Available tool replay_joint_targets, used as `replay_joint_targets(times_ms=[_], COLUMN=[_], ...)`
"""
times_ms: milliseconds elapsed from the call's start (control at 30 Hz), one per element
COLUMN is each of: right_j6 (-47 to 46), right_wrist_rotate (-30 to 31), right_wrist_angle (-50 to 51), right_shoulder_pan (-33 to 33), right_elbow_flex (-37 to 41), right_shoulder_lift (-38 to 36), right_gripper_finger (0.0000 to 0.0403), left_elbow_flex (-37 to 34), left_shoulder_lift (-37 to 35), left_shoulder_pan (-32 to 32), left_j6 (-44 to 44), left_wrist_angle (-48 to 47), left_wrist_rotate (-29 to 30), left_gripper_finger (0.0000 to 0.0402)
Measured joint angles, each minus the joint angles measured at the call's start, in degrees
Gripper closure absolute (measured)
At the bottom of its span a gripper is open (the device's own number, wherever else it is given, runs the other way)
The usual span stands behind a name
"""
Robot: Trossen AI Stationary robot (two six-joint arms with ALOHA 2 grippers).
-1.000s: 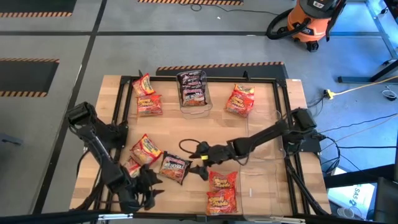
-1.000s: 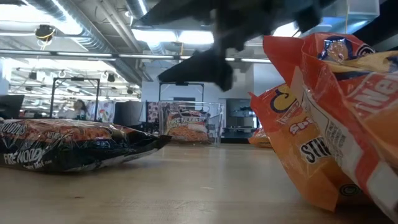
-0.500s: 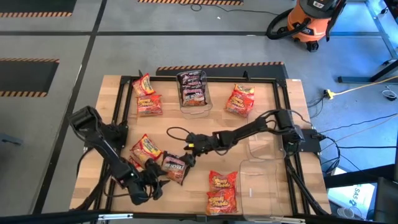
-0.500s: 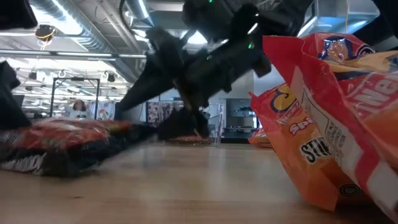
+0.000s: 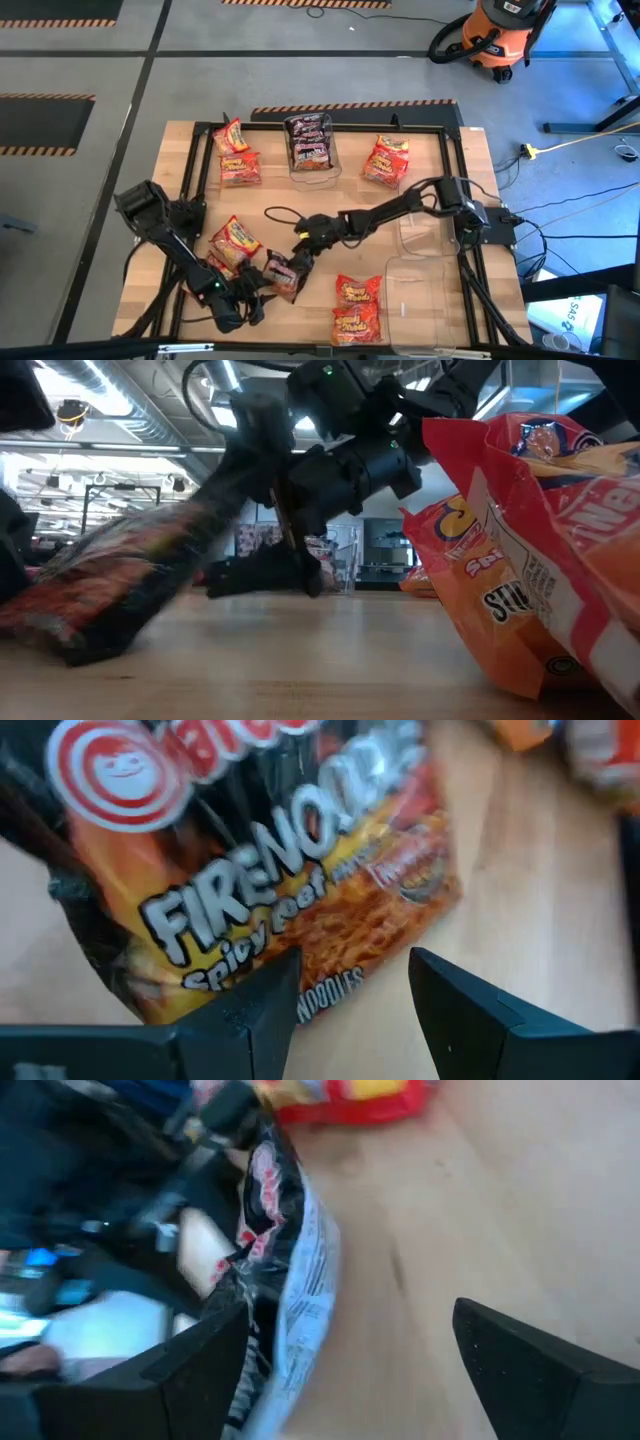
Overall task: Sort Maruchan noodles
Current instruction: Put the black noodle pack into the top transparent bin
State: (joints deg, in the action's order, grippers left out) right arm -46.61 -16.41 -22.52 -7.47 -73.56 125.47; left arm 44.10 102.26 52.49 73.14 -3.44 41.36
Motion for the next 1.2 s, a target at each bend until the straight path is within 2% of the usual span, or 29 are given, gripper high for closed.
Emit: replay_joint_targets(times_ms=[133, 267, 533, 700, 800, 1067, 1200], right_j6=[-1.7, -3.0, -3.6, 0.0, 1.1, 1.6, 1.6], right_wrist_rotate=[-4.4, -4.7, 0.5, 4.3, 4.5, 0.7, -0.1], right_wrist_angle=[-4.0, -4.3, -3.5, 8.1, 15.2, 18.4, 18.3], right_shoulder_pan=[0.4, 0.0, -3.2, -4.0, -3.8, -3.7, -3.7], right_elbow_flex=[0.0, 0.0, -1.6, -8.4, -12.2, -17.5, -18.0], right_shoulder_lift=[0.0, -0.1, -0.1, 1.4, 3.2, 8.0, 8.6], right_gripper_finger=[0.0072, 0.0072, 0.0072, 0.0072, 0.0072, 0.0073, 0.0098], left_elbow_flex=[0.0, 0.0, 0.0, 0.0, 0.0, 0.0, 0.1], left_shoulder_lift=[0.0, 0.0, 0.0, 0.0, -0.1, -0.1, -0.1], left_shoulder_pan=[0.0, 0.0, -0.4, -1.4, -1.8, -1.9, -1.8], left_j6=[0.0, -0.1, -0.1, -0.2, -0.2, -0.8, -1.2], left_wrist_angle=[-0.1, 0.0, 0.0, 0.0, 0.1, 0.2, 0.3], left_wrist_rotate=[-0.3, -0.1, 0.8, 1.0, 1.2, 2.1, 2.5], left_gripper_finger=[0.0216, 0.0216, 0.0216, 0.0216, 0.0216, 0.0216, 0.0216])
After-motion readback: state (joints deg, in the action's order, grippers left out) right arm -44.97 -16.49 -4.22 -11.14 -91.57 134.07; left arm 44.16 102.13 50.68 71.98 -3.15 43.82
